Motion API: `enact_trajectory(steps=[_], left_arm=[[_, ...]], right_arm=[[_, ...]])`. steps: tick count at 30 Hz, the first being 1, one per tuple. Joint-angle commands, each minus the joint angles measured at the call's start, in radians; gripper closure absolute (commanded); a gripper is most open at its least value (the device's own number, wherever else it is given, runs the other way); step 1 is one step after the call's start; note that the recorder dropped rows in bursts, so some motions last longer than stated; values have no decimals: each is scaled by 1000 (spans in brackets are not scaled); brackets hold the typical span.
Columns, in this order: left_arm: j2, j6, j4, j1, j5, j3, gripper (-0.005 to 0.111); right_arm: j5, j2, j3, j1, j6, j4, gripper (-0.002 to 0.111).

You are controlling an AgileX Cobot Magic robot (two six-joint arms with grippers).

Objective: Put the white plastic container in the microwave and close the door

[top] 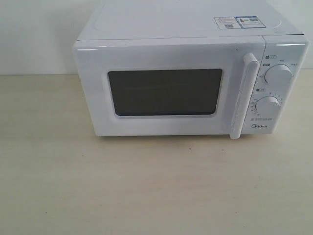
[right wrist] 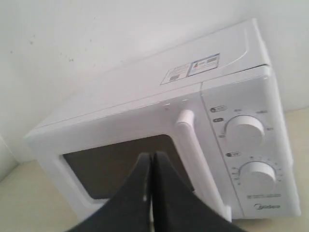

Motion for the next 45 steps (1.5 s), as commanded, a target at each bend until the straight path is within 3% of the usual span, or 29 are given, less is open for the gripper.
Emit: enact_trajectory(steps=[1, 9, 24, 27, 30, 32, 45], left_arm=[[-2, -1, 4, 3, 0, 4, 103], [-2, -1, 4, 3, 0, 4, 103], [-2, -1, 4, 3, 0, 4, 103], [-2, -1, 4, 3, 0, 4, 103], [-2, -1, 4, 3, 0, 4, 103], [-2, -1, 4, 3, 0, 4, 103], [-2, -1, 4, 3, 0, 4, 103]], right_arm=[[1, -176, 92, -92, -10, -4, 108], [10, -376, 187, -165, 2, -2, 108], [34, -386, 208, -163, 6, -8, 108], [119, -386, 208, -163, 209, -413, 108], [194, -386, 208, -163, 676, -981, 108], [196, -386, 230, -163, 854, -1193, 108], [238, -426, 287, -163, 820, -1233, 108]])
